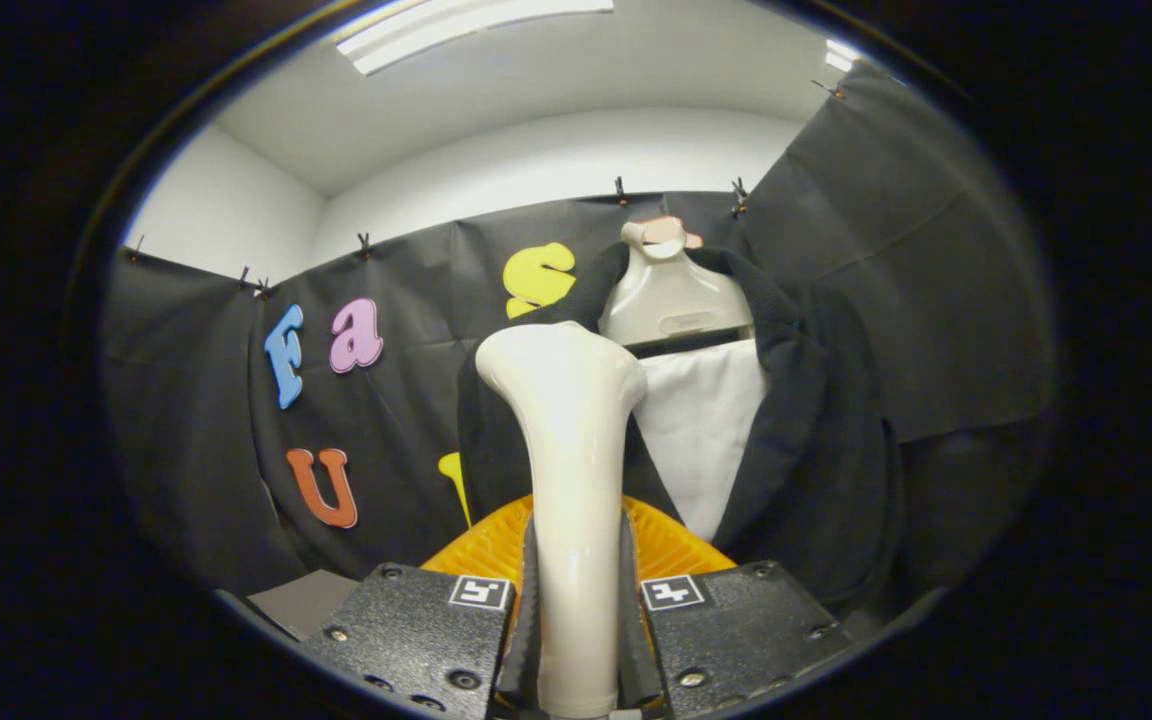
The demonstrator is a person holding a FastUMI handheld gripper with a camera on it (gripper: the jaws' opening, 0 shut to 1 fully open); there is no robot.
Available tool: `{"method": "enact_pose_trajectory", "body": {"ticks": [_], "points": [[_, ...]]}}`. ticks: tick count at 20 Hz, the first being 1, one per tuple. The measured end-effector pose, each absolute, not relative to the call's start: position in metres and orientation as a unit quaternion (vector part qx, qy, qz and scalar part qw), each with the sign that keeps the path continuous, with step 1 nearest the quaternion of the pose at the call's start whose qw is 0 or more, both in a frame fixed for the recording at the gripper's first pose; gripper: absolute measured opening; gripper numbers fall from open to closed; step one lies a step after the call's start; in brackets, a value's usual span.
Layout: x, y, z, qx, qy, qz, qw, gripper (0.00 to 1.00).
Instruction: Iron the clothes twice with a garment steamer, once on the left side and once on the right side.
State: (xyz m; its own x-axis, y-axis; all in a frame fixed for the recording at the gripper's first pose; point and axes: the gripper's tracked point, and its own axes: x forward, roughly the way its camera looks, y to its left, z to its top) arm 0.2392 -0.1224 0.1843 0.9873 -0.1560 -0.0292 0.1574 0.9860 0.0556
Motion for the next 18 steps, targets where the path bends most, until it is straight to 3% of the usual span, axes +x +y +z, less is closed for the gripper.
{"method": "enact_pose_trajectory", "body": {"ticks": [18], "points": [[0.192,-0.142,0.053,0.018,0.124,-0.125,0.984,0.35]]}}
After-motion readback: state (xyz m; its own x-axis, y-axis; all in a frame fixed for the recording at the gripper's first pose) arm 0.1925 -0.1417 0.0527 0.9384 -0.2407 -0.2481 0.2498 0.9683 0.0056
